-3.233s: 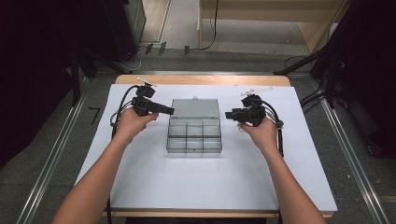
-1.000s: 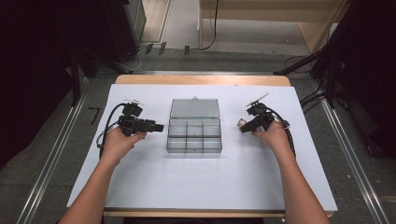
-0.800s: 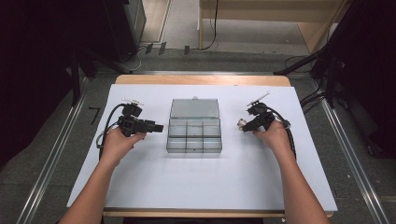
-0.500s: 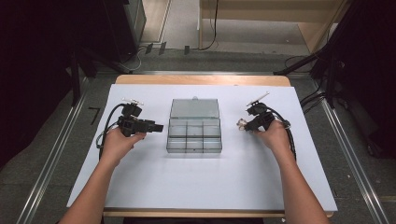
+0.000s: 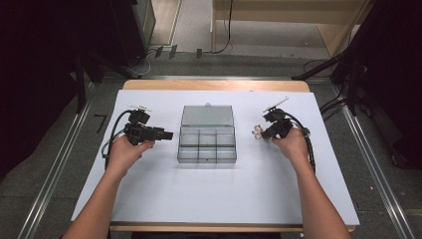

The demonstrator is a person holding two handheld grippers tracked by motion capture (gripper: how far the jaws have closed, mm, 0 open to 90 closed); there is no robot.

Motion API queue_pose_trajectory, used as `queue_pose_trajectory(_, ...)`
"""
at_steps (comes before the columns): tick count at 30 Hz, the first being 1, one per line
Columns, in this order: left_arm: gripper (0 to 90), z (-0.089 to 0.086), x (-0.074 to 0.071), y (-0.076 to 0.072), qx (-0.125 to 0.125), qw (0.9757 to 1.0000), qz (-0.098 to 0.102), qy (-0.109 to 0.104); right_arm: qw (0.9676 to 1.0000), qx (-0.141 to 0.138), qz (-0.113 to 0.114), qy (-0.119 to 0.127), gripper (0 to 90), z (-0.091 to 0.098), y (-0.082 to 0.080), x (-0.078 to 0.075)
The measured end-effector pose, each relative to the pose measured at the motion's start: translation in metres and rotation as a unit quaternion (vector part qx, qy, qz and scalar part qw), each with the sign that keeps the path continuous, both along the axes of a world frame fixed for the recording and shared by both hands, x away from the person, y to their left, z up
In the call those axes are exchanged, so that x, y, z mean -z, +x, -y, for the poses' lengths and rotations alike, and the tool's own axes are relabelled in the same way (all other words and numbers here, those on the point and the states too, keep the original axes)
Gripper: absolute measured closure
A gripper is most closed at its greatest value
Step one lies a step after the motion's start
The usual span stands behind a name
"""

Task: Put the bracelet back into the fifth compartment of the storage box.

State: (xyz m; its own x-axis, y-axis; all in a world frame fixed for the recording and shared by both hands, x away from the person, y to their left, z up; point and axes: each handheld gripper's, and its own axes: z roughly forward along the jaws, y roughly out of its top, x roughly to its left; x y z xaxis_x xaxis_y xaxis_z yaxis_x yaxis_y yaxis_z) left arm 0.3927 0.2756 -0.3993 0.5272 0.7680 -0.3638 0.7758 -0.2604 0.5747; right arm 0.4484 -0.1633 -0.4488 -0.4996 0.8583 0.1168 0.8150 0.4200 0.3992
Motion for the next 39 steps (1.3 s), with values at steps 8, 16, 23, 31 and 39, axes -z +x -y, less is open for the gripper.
queue_pose_trajectory(8,44.2,-0.002,0.0,0.001,-0.001,1.0,0.0,-0.003,0.9996,-0.008,0.018,0.021,84.9,0.001,-0.003,-0.007)
queue_pose_trajectory(16,44.1,-0.003,0.0,0.001,-0.002,1.0,-0.001,-0.001,0.9983,-0.018,0.035,0.044,84.8,0.004,-0.006,-0.014)
queue_pose_trajectory(23,43.6,-0.003,0.001,0.002,-0.003,1.0,-0.002,-0.003,0.9958,-0.023,0.06,0.064,84.8,0.008,-0.011,-0.021)
queue_pose_trajectory(31,43.3,-0.005,-0.001,0.002,-0.002,1.0,0.001,-0.006,0.9928,-0.035,0.083,0.079,84.8,0.008,-0.018,-0.029)
queue_pose_trajectory(39,43.0,-0.004,0.0,0.003,-0.002,1.0,0.0,-0.007,0.9889,-0.03,0.105,0.1,84.8,0.011,-0.025,-0.034)
